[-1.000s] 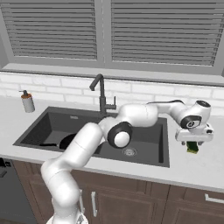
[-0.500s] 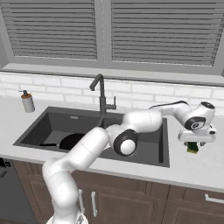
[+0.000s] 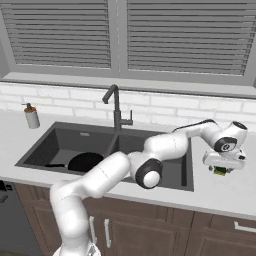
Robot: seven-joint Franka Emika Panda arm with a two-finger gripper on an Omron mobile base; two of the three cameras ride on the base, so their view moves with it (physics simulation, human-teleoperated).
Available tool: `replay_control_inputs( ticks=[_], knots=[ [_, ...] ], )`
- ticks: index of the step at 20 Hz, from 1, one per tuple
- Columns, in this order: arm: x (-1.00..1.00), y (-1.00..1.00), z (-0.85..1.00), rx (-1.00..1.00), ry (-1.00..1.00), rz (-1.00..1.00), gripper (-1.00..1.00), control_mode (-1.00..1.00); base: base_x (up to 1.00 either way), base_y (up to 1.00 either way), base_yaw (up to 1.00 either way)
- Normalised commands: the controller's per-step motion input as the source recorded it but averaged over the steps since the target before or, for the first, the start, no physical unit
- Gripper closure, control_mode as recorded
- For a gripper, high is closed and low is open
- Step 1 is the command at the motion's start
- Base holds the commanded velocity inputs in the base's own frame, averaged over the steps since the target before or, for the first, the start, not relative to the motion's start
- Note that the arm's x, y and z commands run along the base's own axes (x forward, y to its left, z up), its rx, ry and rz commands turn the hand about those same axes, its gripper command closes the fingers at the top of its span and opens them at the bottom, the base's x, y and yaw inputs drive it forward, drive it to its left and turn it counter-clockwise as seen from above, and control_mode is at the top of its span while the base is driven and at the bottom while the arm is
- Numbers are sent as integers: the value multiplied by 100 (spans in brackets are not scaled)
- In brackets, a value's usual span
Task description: Pick the pan and sponge and place them into the sink. Then turn on the water.
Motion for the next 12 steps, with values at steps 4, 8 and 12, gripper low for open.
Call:
replay_control_inputs(
  ticks=[4, 8, 12],
  knots=[
    [0, 0, -21, 5, 2, -5, -100, -100, 0, 0, 0],
    [0, 0, -21, 6, 0, -1, -100, -100, 0, 0, 0],
    [0, 1, -20, 4, 0, 0, 100, -100, 0, 0, 0]
  ],
)
